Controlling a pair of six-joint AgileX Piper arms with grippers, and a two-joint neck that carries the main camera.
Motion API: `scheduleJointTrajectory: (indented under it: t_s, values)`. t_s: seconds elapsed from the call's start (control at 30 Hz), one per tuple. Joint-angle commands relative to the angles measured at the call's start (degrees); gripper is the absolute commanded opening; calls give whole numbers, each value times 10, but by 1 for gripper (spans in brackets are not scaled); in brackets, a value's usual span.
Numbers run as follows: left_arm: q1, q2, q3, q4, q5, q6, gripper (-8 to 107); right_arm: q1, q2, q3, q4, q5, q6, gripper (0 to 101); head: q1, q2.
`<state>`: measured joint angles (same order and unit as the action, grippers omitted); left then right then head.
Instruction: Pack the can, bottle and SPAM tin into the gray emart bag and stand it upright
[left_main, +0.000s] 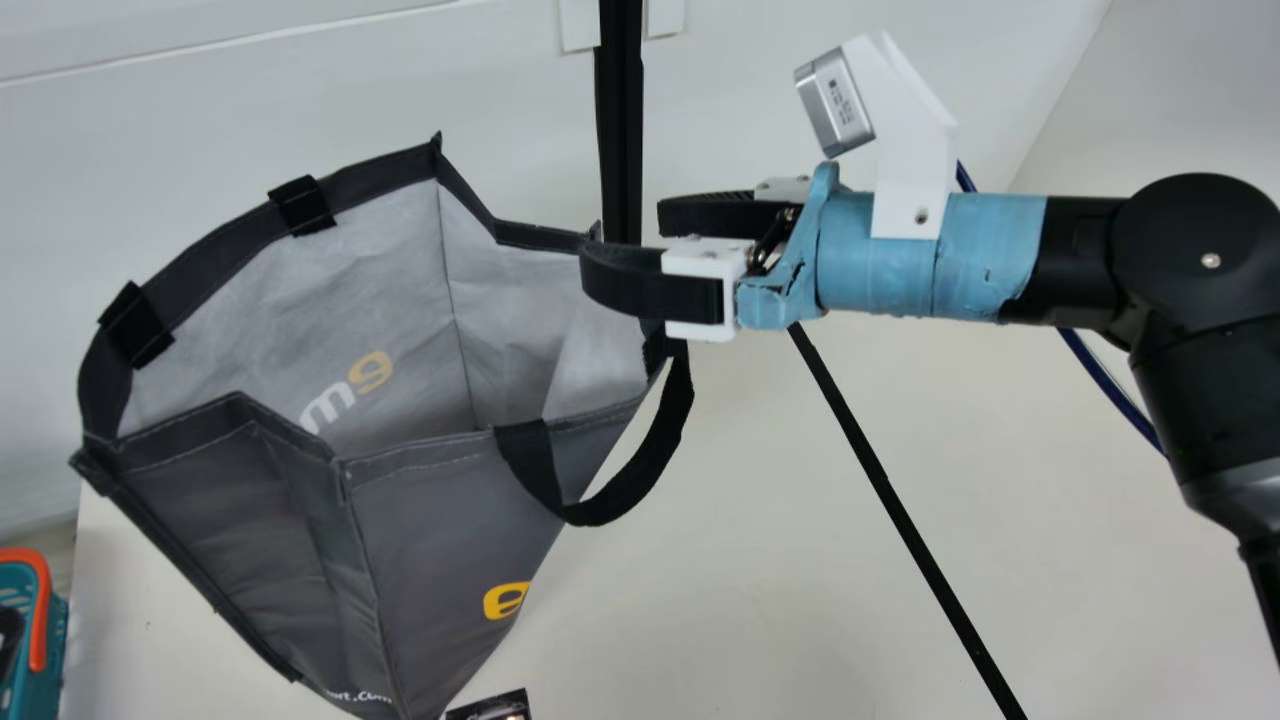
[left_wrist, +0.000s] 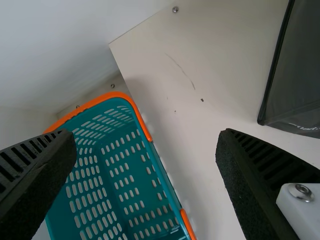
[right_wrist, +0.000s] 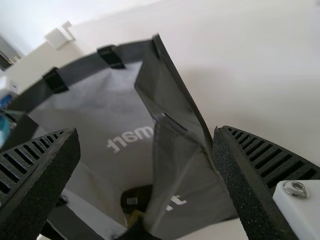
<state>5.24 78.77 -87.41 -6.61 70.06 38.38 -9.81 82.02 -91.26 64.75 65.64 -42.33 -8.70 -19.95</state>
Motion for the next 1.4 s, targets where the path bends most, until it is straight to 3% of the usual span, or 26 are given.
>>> scheduleJointTrajectory:
  t_s: [0.0, 0.5, 0.97, 1.37]
  values:
    - [0, 0, 0, 0, 0, 0, 90, 4, 2, 5, -7, -5, -2, 95, -13, 0]
    - [0, 0, 0, 0, 0, 0, 90, 64, 47, 24, -85, -34, -8, 95, -13, 0]
    - [0, 0, 0, 0, 0, 0, 90, 88, 91, -12, -168, -44, -7, 1, -13, 0]
    - [0, 0, 0, 0, 0, 0, 90, 76, 72, -14, -254, -73, -3, 0, -13, 0]
